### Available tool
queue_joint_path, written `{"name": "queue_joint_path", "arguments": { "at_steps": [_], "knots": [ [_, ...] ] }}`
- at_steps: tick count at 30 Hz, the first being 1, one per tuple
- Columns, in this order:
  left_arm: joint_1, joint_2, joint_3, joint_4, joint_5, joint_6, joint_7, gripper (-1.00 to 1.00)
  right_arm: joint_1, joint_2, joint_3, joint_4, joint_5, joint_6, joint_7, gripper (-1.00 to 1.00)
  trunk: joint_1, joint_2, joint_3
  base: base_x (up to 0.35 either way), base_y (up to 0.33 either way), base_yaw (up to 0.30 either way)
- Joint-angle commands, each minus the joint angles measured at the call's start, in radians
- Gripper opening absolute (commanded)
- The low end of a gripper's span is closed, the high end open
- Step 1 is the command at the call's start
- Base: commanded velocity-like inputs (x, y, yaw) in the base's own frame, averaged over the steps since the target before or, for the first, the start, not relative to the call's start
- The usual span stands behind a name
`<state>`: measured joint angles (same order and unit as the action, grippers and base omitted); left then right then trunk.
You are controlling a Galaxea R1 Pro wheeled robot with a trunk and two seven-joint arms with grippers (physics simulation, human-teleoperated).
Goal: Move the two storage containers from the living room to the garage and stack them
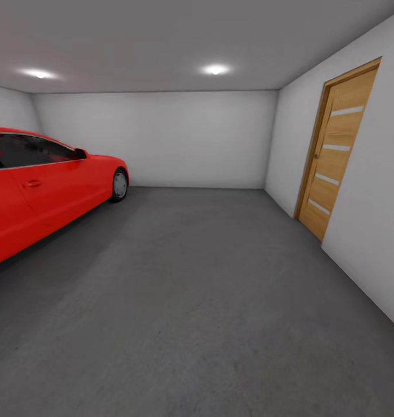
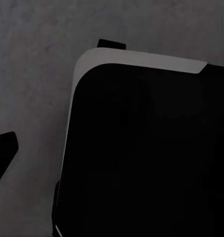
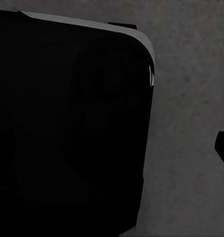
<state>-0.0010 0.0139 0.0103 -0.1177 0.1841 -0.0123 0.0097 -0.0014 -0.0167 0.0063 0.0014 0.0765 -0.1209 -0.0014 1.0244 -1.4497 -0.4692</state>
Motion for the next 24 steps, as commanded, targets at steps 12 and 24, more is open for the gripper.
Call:
{"name": "queue_joint_path", "arguments": {
  "at_steps": [12,24],
  "knots": [
    [0.0,0.001,0.0,0.0,0.006,-0.001,0.001,1.0,0.0,0.004,-0.001,0.01,0.008,-0.006,0.0,1.0,0.001,0.0,-0.001,0.325,0.0,0.0],
    [0.0,0.0,0.0,0.0,0.006,-0.001,0.001,1.0,0.0,0.007,-0.006,0.011,0.008,-0.008,0.0,1.0,0.001,0.0,-0.001,0.325,0.0,-0.15]
  ]
}}
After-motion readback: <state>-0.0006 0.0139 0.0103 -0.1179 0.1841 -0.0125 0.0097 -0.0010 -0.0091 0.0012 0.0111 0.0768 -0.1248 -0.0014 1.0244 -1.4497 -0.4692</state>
